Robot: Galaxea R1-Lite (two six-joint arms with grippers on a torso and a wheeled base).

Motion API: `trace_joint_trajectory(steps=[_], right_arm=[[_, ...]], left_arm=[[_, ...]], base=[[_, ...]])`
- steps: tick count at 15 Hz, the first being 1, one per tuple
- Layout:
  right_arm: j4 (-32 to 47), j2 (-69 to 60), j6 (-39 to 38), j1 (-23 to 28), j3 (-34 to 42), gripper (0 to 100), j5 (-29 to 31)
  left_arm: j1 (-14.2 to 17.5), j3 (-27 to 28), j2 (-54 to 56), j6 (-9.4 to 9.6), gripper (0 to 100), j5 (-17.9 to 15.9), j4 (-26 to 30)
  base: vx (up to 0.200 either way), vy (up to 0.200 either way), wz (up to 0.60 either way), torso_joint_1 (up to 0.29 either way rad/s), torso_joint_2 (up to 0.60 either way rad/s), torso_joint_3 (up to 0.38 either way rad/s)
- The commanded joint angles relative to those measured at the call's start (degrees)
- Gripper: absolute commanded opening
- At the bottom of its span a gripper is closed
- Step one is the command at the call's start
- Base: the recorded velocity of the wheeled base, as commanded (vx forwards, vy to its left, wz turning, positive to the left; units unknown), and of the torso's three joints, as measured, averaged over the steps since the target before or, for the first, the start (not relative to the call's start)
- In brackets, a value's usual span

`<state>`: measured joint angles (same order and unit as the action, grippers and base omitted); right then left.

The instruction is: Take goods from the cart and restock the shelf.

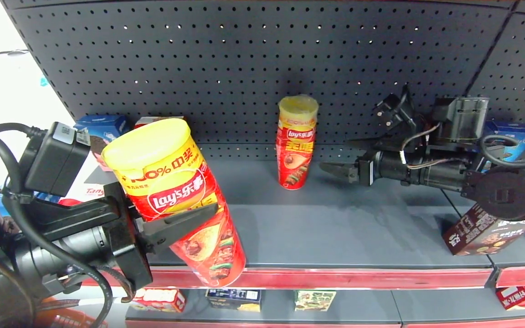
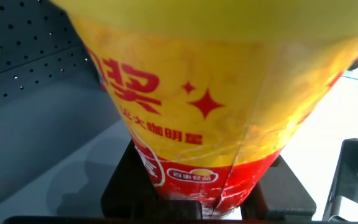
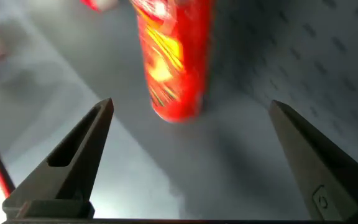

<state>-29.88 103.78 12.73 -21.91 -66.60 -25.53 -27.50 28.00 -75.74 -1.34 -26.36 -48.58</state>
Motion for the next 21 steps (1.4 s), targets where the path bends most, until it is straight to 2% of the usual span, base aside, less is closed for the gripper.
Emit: trace_joint_trajectory(steps=[1, 2, 3, 6, 21], right_arm=[[-1.76, 4.15, 0.11, 1.43, -2.84, 100, -3.74], [-2.38, 4.77, 0.02, 1.87, -3.72, 100, -11.74], [-3.43, 5.65, 0.02, 2.31, -3.8, 100, -15.78], [-6.86, 8.28, 0.11, 2.39, -4.77, 100, -20.88], [-7.03, 23.14, -0.25, 2.39, -21.56, 100, -21.41]], left_arm=[[-0.01, 0.21, -0.11, 0.02, 0, -0.01, -0.02], [-0.1, 0.21, -0.2, 0.02, 0, -0.01, -0.02], [-0.1, 0.21, -0.2, 0.02, 0, -0.01, -0.02], [-0.1, 0.21, -0.2, 0.02, 0, -0.1, -0.02], [-0.1, -0.14, -1.69, 0.02, 0, -0.1, -0.29]], base=[[0.0, 0.0, 0.0, 0.0, 0.0, 0.0], [0.0, 0.0, 0.0, 0.0, 0.0, 0.0], [0.0, 0.0, 0.0, 0.0, 0.0, 0.0], [0.0, 0.0, 0.0, 0.0, 0.0, 0.0], [0.0, 0.0, 0.0, 0.0, 0.0, 0.0]])
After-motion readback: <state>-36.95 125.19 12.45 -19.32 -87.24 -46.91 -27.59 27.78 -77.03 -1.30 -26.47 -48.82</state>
